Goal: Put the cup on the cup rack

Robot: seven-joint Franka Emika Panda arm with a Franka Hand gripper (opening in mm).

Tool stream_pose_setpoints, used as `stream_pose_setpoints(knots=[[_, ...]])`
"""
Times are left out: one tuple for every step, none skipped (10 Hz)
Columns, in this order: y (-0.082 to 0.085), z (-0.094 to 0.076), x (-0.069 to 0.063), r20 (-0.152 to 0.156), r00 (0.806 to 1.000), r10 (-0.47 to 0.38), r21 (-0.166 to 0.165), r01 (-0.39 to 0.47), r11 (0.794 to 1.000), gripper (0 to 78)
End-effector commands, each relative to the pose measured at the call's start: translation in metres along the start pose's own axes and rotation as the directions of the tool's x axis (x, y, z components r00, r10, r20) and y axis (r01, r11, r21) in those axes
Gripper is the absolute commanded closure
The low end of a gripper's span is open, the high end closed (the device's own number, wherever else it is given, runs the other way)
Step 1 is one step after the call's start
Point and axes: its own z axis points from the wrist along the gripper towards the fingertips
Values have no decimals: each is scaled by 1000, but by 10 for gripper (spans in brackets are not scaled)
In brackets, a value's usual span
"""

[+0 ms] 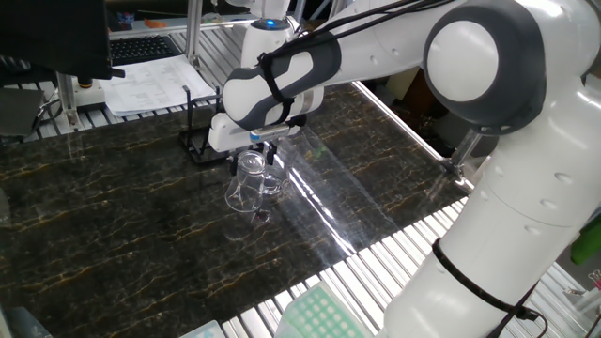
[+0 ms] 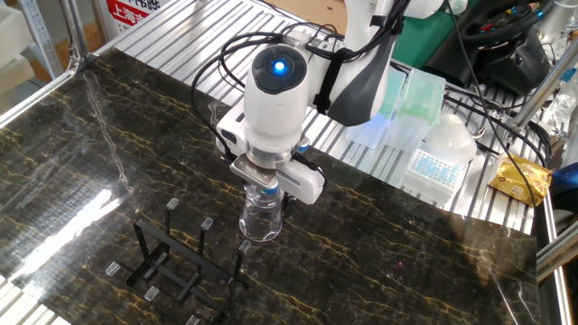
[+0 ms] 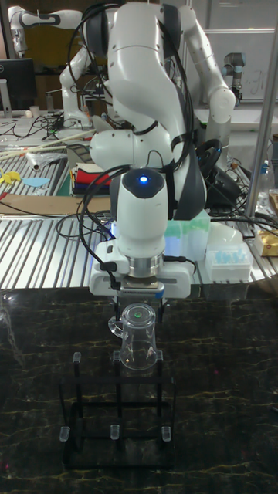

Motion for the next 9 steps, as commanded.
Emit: stream_pose_setpoints(knots=[[-2,5,-3,3,1000,-7,0,7,1000,0],[-4,6,-3,3,1000,-10,-2,10,1000,0],[-4,6,-3,3,1000,-10,-3,10,1000,0],[-3,7,-3,1,1000,-9,-3,9,1000,0],[-3,8,-3,2,1000,-8,-3,8,1000,0],[-3,9,-3,2,1000,-8,-4,8,1000,0],[-3,9,-3,1,1000,-9,-4,9,1000,0],[-2,9,-3,1,1000,-9,-4,9,1000,0],[-2,10,-3,0,1000,-9,-5,9,1000,0]])
